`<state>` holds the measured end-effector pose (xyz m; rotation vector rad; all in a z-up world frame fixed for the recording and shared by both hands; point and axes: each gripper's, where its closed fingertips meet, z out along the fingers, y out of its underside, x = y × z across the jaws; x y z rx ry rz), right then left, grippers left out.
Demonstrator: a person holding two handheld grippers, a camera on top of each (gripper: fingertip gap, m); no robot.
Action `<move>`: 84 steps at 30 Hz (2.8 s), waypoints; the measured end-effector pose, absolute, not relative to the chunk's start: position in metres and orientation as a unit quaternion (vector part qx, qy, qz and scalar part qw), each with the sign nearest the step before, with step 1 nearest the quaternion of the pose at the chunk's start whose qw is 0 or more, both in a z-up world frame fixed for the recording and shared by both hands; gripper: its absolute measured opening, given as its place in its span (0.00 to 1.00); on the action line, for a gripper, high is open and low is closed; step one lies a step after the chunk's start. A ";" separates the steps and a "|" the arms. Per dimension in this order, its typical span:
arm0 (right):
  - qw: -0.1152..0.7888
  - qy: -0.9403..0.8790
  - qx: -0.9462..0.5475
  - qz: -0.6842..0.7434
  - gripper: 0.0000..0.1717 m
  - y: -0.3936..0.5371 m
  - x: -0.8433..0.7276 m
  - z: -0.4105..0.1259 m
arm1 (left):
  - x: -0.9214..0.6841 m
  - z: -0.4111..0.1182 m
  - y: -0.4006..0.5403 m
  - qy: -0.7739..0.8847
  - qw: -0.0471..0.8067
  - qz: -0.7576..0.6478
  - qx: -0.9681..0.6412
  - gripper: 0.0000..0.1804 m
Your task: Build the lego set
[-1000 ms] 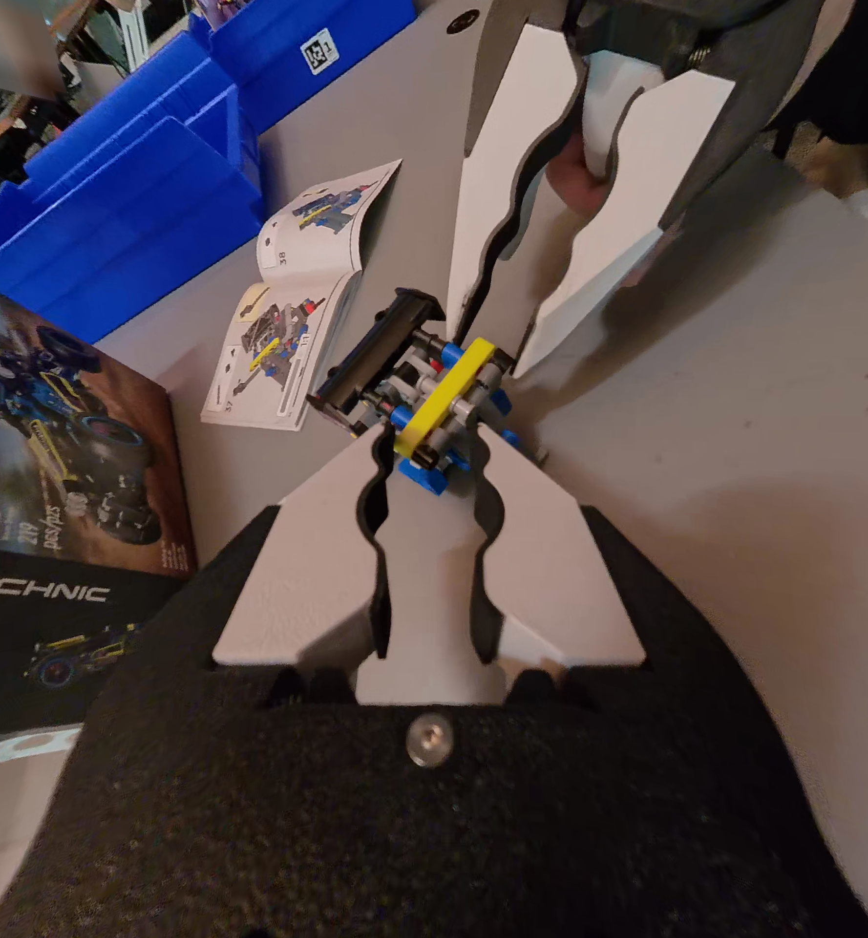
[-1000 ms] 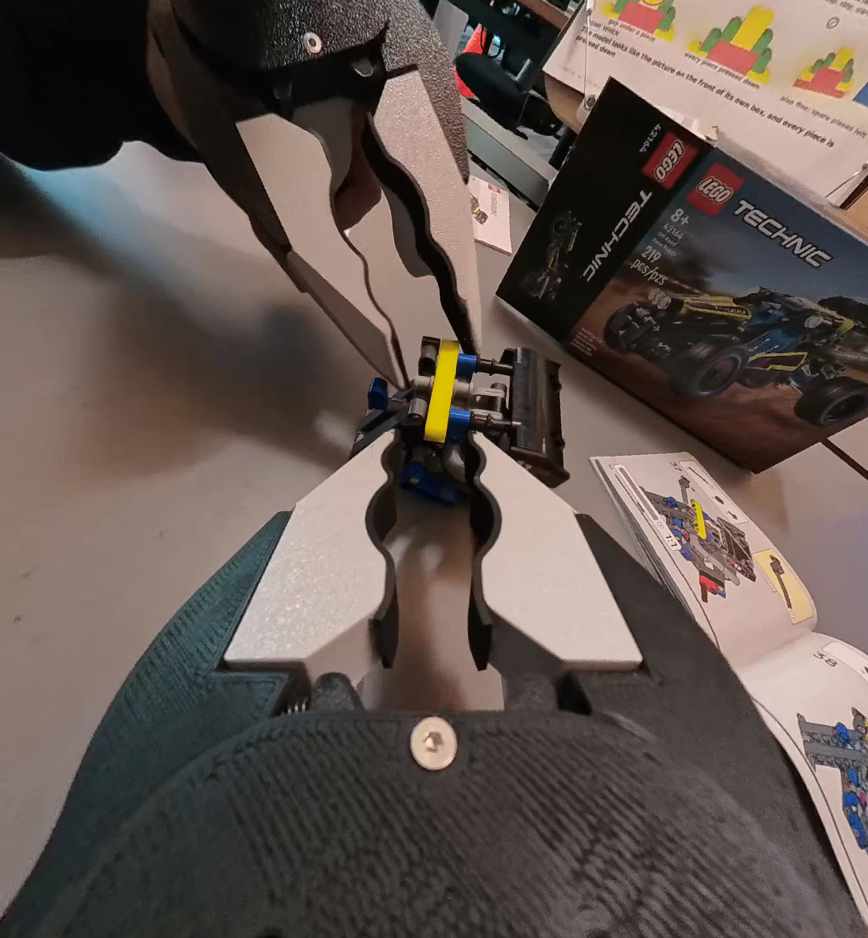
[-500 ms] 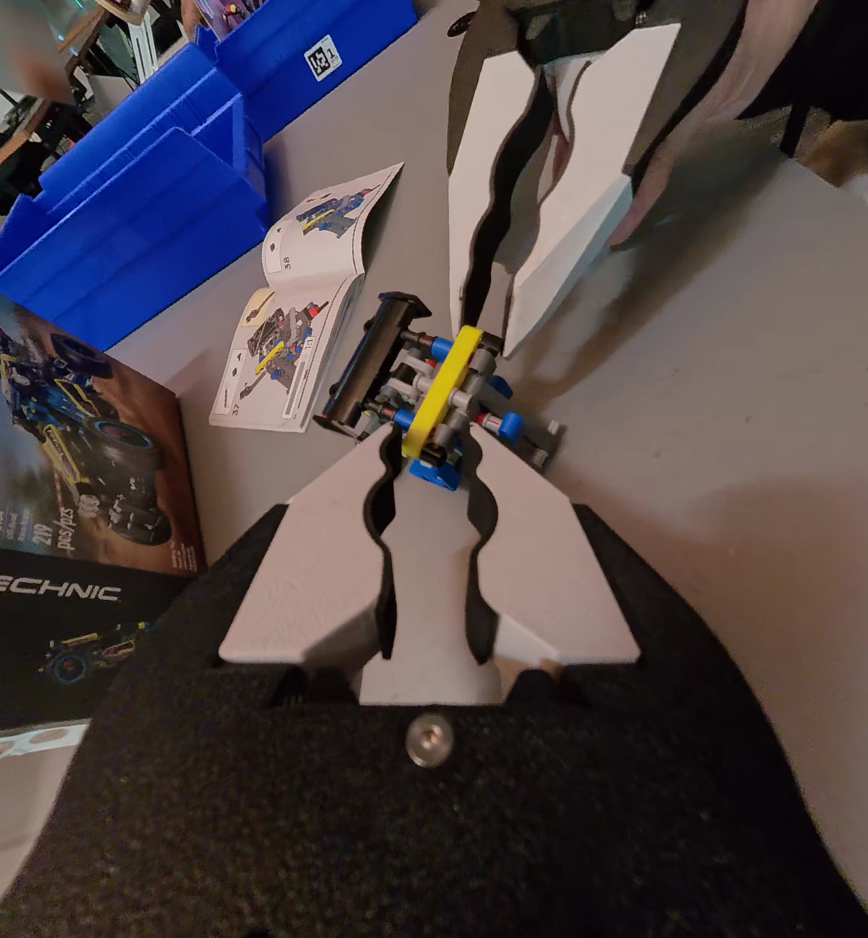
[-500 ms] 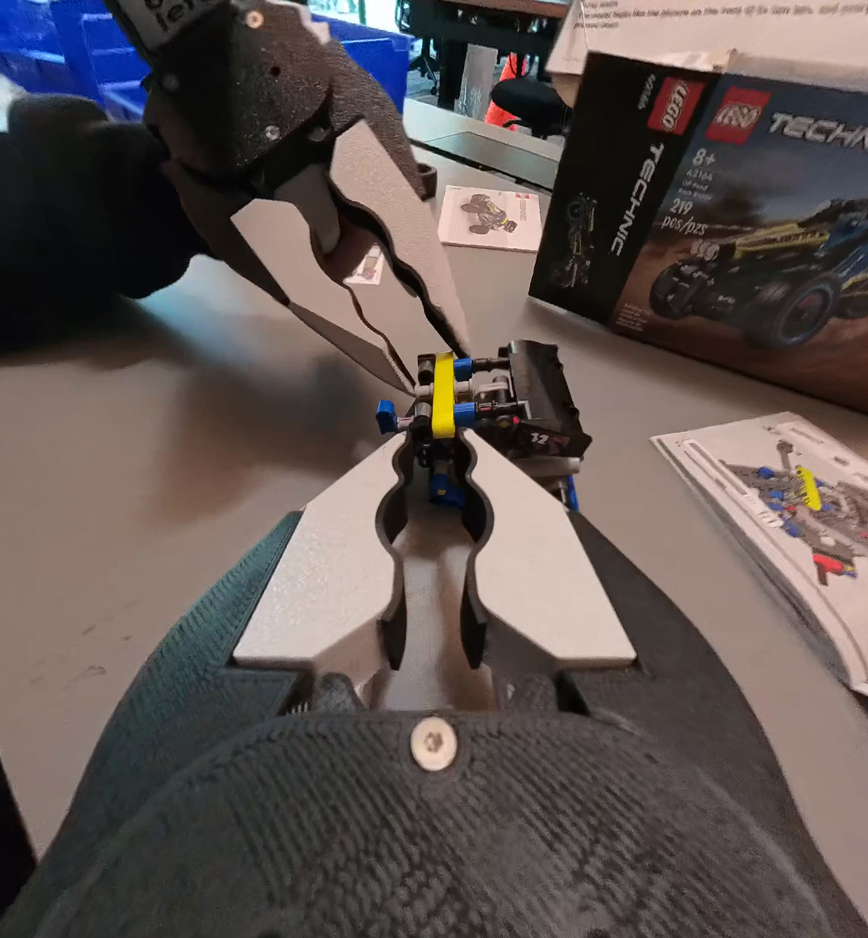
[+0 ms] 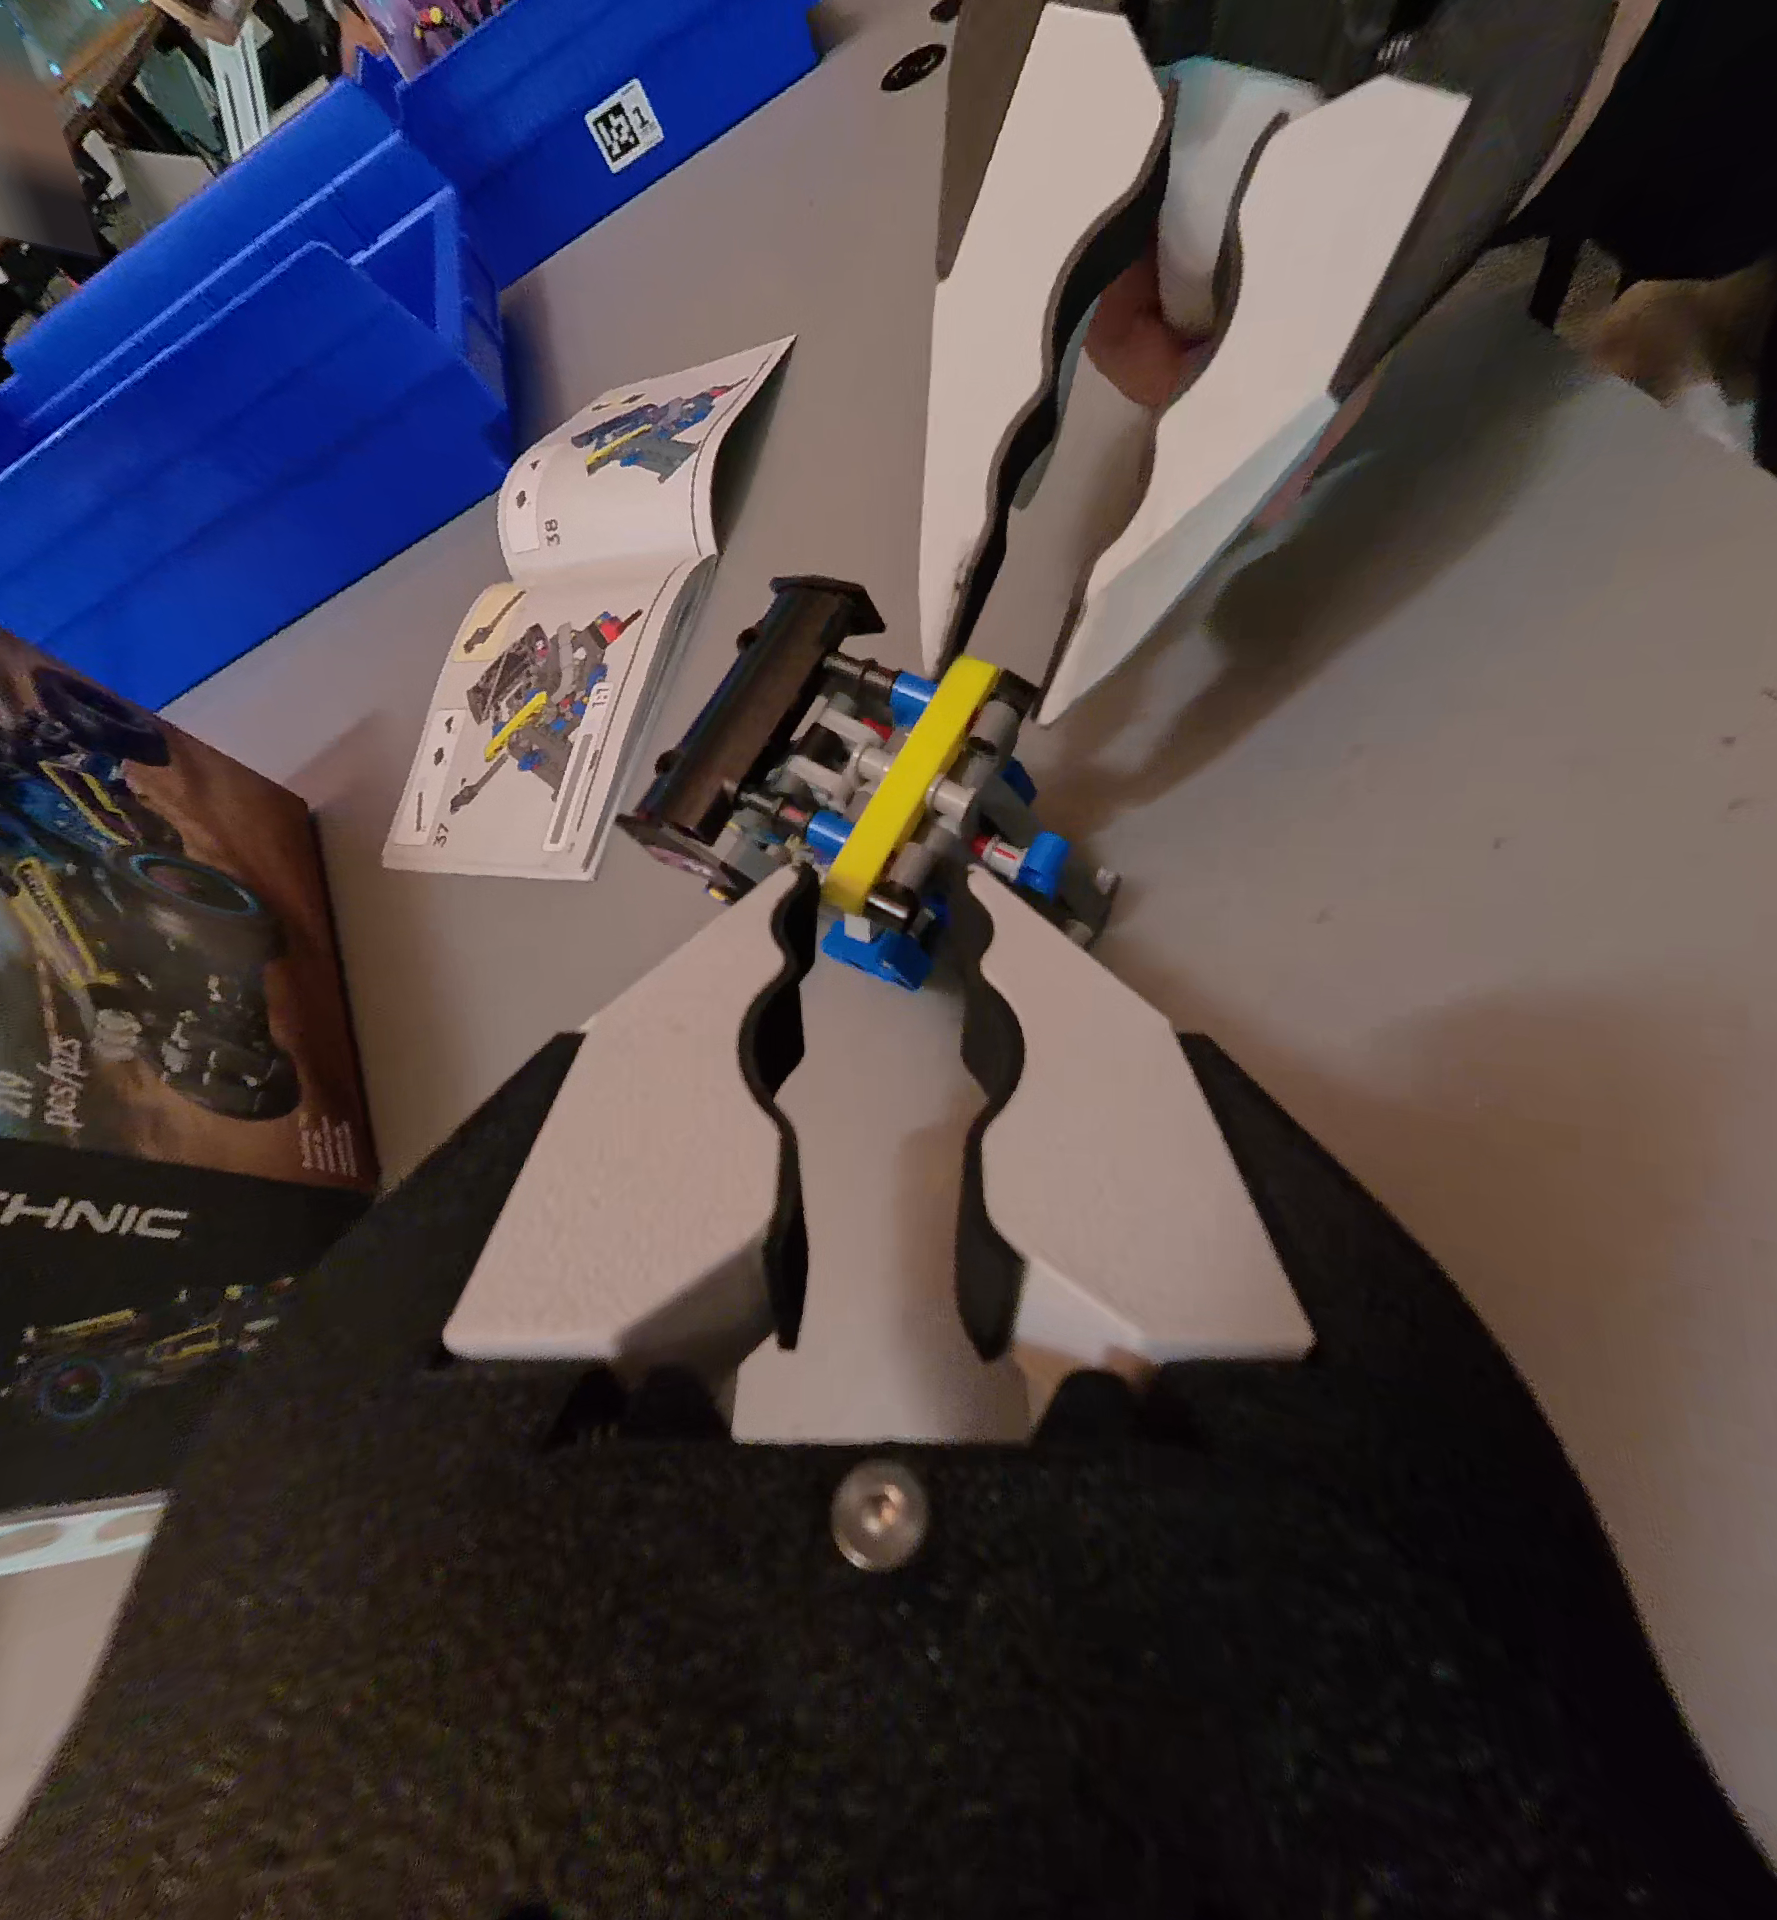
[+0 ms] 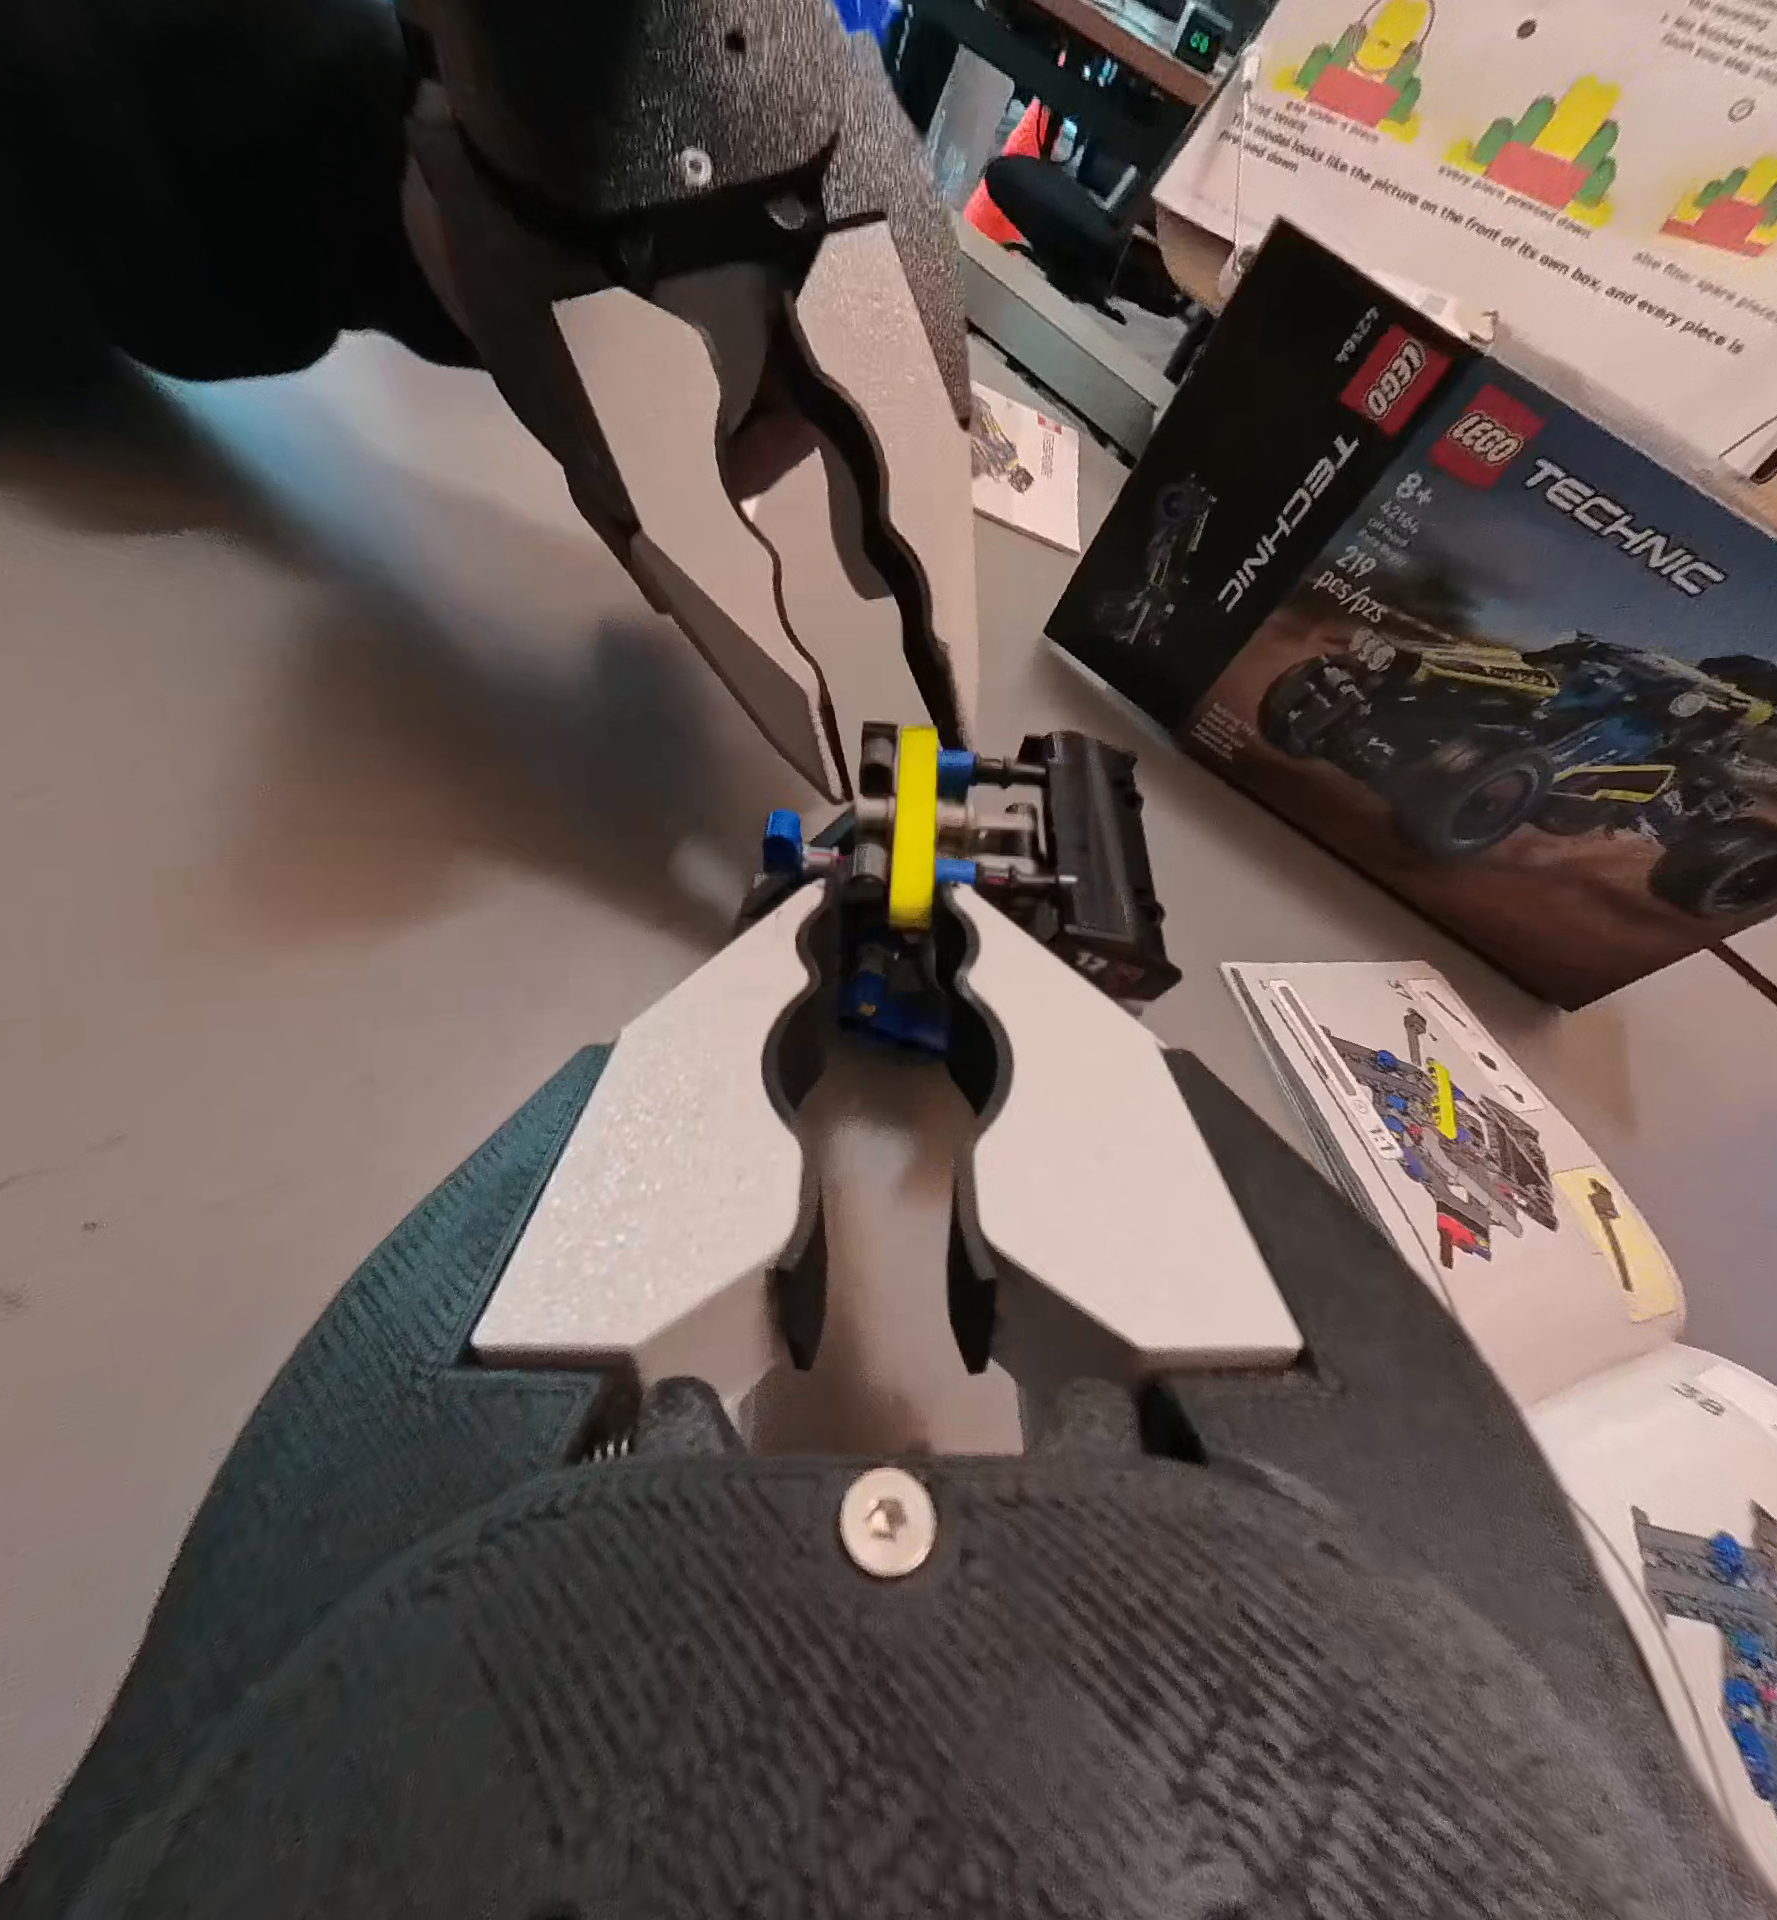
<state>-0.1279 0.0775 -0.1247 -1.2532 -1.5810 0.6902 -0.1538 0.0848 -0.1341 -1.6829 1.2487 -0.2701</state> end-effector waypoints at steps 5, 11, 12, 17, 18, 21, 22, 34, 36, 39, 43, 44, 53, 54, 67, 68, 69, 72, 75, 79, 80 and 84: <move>0.484 -0.660 -0.506 0.274 0.08 0.078 -0.128 -0.127 | -0.153 -0.134 0.084 0.513 0.496 -0.138 -0.687 0.11; 0.434 -0.622 -0.546 0.358 0.07 0.076 -0.127 -0.124 | -0.153 -0.134 0.081 0.518 0.495 -0.136 -0.684 0.10; 0.420 -0.599 -0.562 0.387 0.07 0.078 -0.126 -0.123 | -0.153 -0.133 0.082 0.516 0.498 -0.136 -0.684 0.09; 0.397 -0.589 -0.580 0.399 0.07 0.078 -0.125 -0.128 | -0.153 -0.134 0.081 0.522 0.498 -0.128 -0.681 0.09; 0.393 -0.587 -0.581 0.404 0.07 0.078 -0.125 -0.128 | -0.152 -0.134 0.081 0.522 0.498 -0.129 -0.681 0.09; 0.402 -0.594 -0.570 0.401 0.07 0.079 -0.125 -0.126 | -0.152 -0.134 0.080 0.518 0.497 -0.139 -0.682 0.09; 0.406 -0.601 -0.562 0.398 0.08 0.078 -0.125 -0.126 | -0.151 -0.135 0.080 0.518 0.496 -0.142 -0.682 0.09; 0.436 -0.623 -0.534 0.369 0.08 0.079 -0.123 -0.126 | -0.153 -0.137 0.078 0.523 0.492 -0.138 -0.682 0.12; 0.430 -0.630 -0.527 0.375 0.12 0.076 -0.122 -0.127 | -0.153 -0.135 0.076 0.522 0.491 -0.142 -0.683 0.14; 0.411 -0.656 -0.513 0.372 0.17 0.072 -0.110 -0.127 | -0.152 -0.129 0.074 0.515 0.496 -0.155 -0.682 0.15; 0.455 -0.666 -0.535 0.252 0.12 0.130 -0.064 -0.123 | -0.155 -0.124 0.074 0.503 0.496 -0.157 -0.690 0.15; 0.469 -0.656 -0.556 0.202 0.13 0.158 -0.048 -0.124 | -0.157 -0.123 0.075 0.500 0.495 -0.153 -0.694 0.15; 0.476 -0.595 -0.644 0.072 0.15 0.286 0.040 -0.138 | -0.170 -0.105 0.093 0.341 0.508 -0.119 -0.782 0.34; 0.479 -0.585 -0.650 0.079 0.15 0.292 0.041 -0.139 | -0.174 -0.107 0.092 0.299 0.509 -0.111 -0.800 0.39; 0.405 -0.682 -0.580 0.185 0.31 0.288 0.012 -0.158 | -0.137 -0.186 0.079 0.094 0.393 -0.039 -0.914 0.39; 0.389 -0.692 -0.580 0.182 0.32 0.287 0.010 -0.164 | -0.141 -0.186 0.086 0.084 0.398 -0.030 -0.913 0.38; 0.374 -0.705 -0.576 0.178 0.32 0.285 0.008 -0.171 | -0.144 -0.186 0.092 0.080 0.398 -0.030 -0.913 0.35; 0.363 -0.717 -0.569 0.172 0.09 0.286 0.005 -0.175 | -0.161 -0.184 0.104 0.070 0.402 -0.010 -0.913 0.25; 0.348 -0.728 -0.565 0.173 0.00 0.282 0.005 -0.180 | -0.183 -0.184 0.107 0.064 0.398 0.008 -0.915 0.26; 0.330 -0.726 -0.564 0.213 0.00 0.265 0.006 -0.173 | -0.206 -0.178 0.092 0.025 0.383 0.040 -0.923 0.37; 0.334 -0.723 -0.563 0.221 0.00 0.263 0.007 -0.168 | -0.210 -0.171 0.086 0.022 0.382 0.069 -0.921 0.39; 0.324 -0.728 -0.561 0.225 0.00 0.253 0.020 -0.163 | -0.176 -0.096 0.096 0.108 0.467 0.179 -0.859 0.36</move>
